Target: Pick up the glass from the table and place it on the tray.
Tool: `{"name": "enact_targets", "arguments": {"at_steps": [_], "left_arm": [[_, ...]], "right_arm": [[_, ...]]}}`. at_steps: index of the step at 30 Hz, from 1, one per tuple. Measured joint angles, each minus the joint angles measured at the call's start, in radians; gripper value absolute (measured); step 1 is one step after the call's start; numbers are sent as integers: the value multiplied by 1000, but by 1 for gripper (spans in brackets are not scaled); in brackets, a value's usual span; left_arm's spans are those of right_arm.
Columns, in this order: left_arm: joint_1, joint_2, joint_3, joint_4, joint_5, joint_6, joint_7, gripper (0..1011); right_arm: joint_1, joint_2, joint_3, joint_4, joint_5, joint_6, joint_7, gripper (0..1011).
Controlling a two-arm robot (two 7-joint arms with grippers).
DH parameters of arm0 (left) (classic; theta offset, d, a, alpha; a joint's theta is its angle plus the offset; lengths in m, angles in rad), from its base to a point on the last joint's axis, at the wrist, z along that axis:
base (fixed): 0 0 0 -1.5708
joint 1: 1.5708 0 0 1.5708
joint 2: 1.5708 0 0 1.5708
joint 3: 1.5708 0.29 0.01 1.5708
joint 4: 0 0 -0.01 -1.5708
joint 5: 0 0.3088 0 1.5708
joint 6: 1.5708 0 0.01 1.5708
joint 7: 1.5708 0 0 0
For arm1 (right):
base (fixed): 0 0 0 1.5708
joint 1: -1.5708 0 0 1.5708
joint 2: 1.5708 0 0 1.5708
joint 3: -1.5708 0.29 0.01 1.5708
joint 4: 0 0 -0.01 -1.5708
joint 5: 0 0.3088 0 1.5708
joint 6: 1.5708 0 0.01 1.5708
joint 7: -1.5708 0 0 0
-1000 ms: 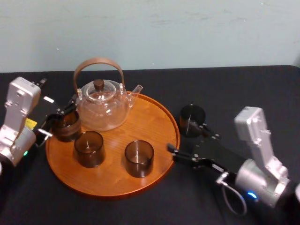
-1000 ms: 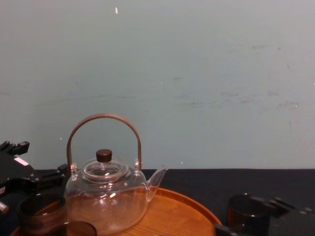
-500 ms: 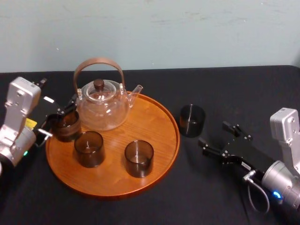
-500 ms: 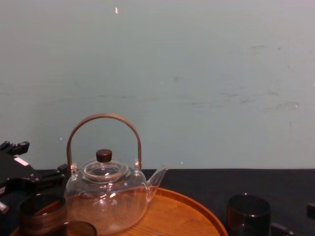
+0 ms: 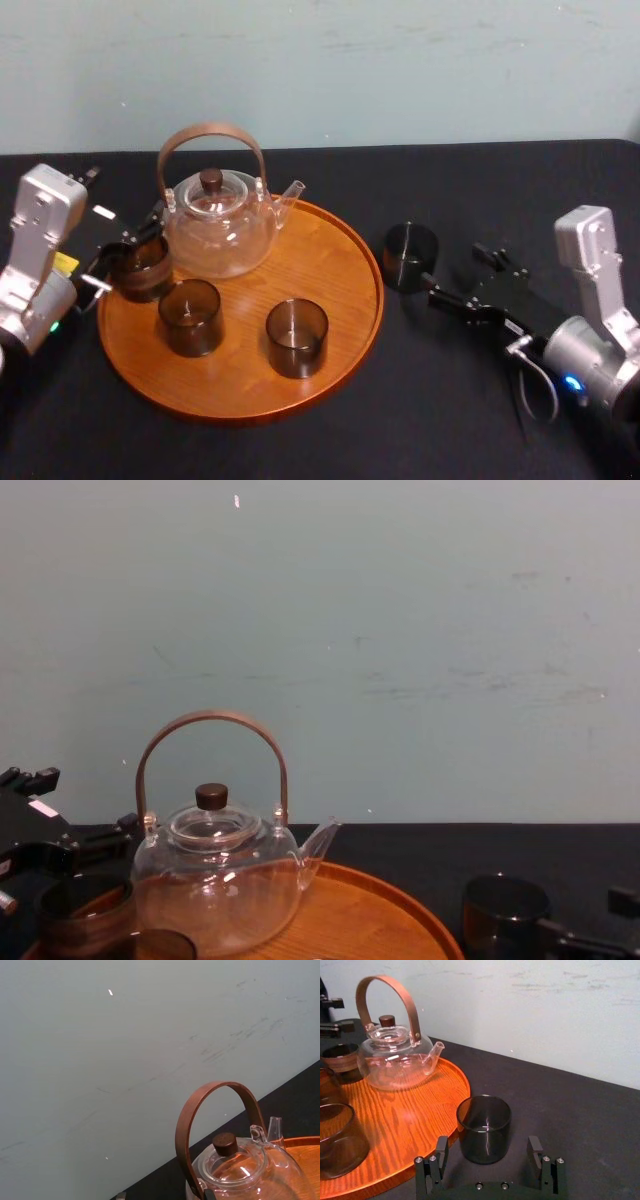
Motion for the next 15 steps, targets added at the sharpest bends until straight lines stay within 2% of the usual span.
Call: {"name": "enact_targets", "arguments": {"at_steps": [15], "left_arm": [[0,0,0,0,0,0,0,1001]], "right_arm": [[122,-55,-48,144,-48,-2,15,1002]]}}
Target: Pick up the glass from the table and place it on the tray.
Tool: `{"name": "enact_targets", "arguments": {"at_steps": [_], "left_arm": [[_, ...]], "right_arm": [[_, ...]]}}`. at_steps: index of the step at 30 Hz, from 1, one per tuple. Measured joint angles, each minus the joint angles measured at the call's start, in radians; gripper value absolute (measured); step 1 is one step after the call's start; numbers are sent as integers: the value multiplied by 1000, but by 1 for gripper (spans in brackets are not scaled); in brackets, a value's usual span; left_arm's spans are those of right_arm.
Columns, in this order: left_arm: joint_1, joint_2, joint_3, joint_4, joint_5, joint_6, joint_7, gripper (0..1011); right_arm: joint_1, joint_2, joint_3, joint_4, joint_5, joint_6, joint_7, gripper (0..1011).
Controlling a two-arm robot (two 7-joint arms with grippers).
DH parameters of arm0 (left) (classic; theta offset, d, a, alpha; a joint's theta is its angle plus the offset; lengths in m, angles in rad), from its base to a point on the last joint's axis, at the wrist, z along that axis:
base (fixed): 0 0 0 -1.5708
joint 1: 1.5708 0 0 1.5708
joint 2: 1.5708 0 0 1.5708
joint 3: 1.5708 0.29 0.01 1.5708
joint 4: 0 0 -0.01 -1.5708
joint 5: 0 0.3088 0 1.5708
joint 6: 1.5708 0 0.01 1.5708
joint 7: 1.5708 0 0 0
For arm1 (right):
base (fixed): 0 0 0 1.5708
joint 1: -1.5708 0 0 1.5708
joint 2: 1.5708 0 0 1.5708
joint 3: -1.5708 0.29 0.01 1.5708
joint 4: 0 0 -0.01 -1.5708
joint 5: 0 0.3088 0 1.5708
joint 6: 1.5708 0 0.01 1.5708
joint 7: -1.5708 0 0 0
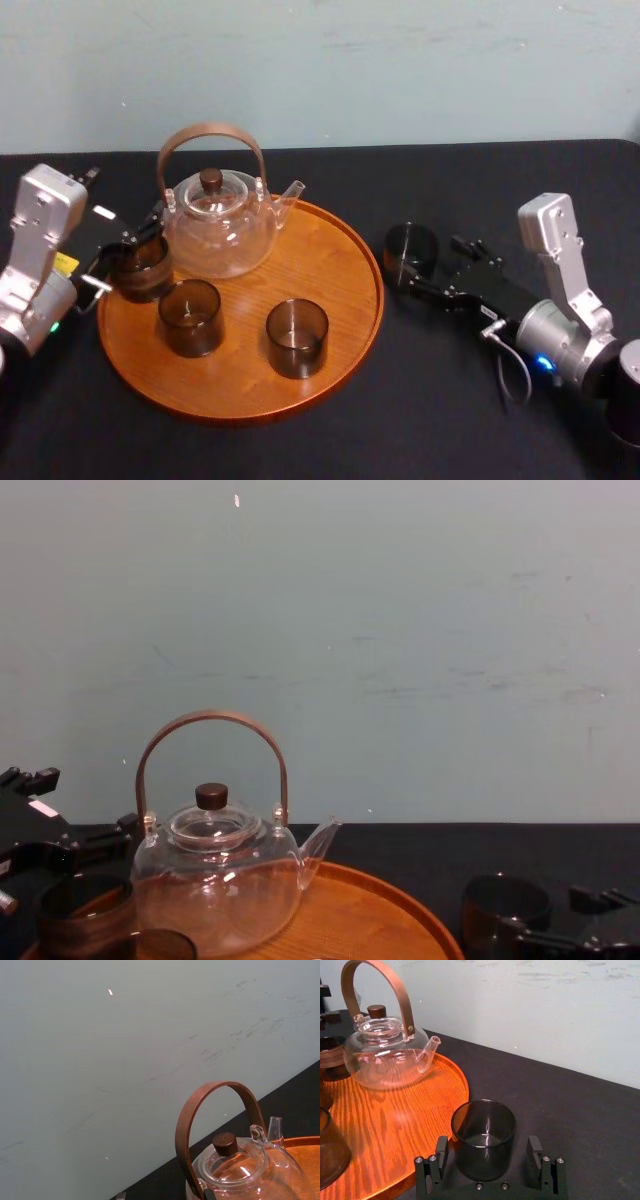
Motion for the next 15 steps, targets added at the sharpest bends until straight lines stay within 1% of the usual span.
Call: {"name": "enact_targets", "arguments": {"at_steps": [6,7,15], "left_arm": [[0,0,0,0,0,0,0,1001],[0,0,0,0,0,0,0,1001],[0,0,0,0,0,0,0,1001]], "right_arm": [[28,-13,-9,39,-10,-8,7,1002],[38,-18,-12,54,-14,-11,10,1002],[68,-34,-21,100,-24,-24,19,1002]]}}
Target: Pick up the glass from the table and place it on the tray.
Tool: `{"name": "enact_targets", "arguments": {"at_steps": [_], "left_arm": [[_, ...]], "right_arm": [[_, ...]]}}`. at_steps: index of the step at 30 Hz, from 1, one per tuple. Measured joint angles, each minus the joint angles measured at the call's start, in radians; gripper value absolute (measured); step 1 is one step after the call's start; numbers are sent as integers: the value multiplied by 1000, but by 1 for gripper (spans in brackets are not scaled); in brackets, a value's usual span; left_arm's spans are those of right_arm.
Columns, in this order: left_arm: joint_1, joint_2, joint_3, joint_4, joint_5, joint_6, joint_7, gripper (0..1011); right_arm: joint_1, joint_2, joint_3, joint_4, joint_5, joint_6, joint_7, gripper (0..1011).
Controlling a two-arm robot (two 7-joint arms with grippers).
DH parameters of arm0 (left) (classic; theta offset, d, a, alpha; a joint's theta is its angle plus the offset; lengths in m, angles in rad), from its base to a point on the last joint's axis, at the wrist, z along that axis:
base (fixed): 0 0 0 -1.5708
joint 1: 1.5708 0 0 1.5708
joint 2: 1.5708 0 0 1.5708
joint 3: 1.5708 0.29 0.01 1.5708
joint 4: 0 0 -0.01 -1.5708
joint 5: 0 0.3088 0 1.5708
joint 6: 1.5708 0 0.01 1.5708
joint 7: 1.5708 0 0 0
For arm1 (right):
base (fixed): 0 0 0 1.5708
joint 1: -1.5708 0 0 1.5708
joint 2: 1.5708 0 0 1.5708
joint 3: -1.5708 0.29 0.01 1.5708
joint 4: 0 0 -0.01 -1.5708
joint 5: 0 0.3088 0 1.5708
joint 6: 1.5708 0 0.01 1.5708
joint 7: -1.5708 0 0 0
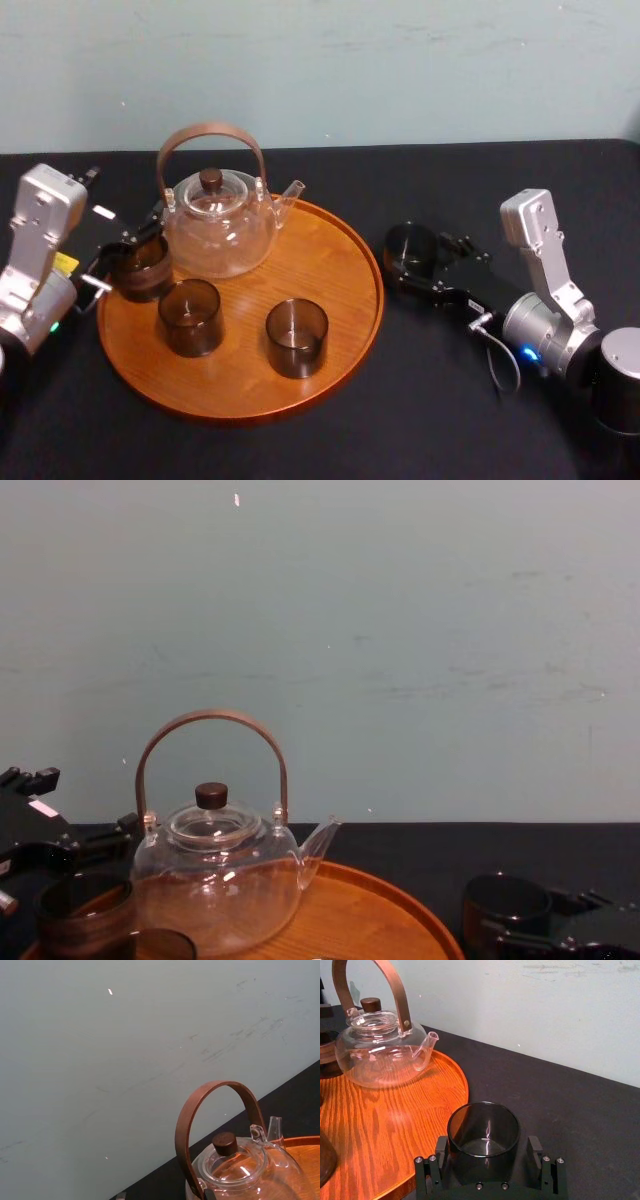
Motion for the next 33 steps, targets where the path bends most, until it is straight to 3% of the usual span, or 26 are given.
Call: {"name": "enact_targets", "arguments": {"at_steps": [19,33], "left_arm": [[0,0,0,0,0,0,0,1001],[0,0,0,0,0,0,0,1001]], "right_arm": [[61,-28,-16,87,-15,-29,21,1002],[64,-27,-20,90,-20,-37,25,1002]]}}
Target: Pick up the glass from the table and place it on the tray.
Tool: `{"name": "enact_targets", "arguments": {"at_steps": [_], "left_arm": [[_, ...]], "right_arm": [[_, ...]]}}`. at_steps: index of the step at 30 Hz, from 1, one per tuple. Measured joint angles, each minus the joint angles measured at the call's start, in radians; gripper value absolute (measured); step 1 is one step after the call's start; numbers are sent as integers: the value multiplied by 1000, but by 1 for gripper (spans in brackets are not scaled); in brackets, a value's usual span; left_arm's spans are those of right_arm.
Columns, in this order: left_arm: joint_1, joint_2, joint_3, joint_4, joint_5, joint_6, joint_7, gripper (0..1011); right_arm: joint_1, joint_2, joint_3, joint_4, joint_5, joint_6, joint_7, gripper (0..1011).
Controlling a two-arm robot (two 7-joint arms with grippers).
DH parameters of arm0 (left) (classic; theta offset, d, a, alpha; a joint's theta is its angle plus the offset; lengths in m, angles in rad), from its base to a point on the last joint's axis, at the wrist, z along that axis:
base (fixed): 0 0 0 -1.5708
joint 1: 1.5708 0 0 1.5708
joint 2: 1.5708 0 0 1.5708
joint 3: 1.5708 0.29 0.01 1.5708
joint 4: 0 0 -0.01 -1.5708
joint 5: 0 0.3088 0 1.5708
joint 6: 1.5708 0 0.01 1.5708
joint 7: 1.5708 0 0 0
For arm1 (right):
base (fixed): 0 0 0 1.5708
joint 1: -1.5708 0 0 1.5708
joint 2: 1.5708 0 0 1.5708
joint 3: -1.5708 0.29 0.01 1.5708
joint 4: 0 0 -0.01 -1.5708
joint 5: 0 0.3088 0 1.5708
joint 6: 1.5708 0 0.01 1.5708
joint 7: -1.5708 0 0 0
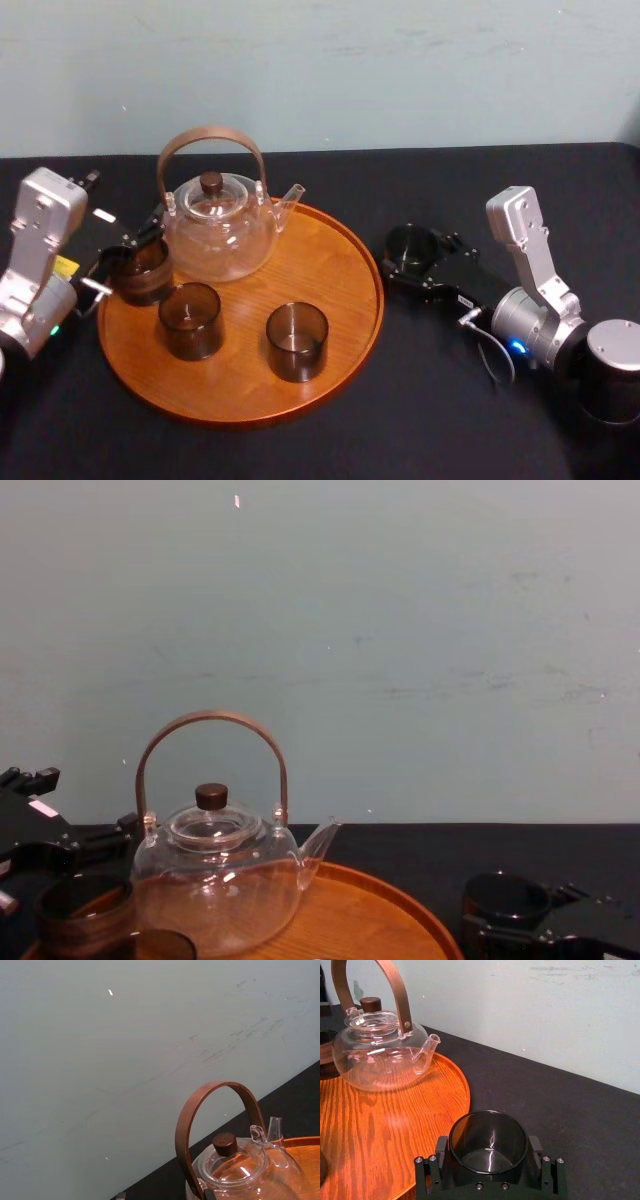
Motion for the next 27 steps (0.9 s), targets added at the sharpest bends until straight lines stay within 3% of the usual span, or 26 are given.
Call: {"name": "enact_targets", "arguments": {"at_steps": [8,12,27], "left_arm": [[0,0,0,0,0,0,0,1001],[0,0,0,0,0,0,0,1001],[0,0,0,0,0,0,0,1001]], "right_arm": [[-1,0,1,-1,1,1,-1,992],[-1,0,1,-1,2,2,-1,903],[-1,0,2,-2,3,4,-2,901]]}}
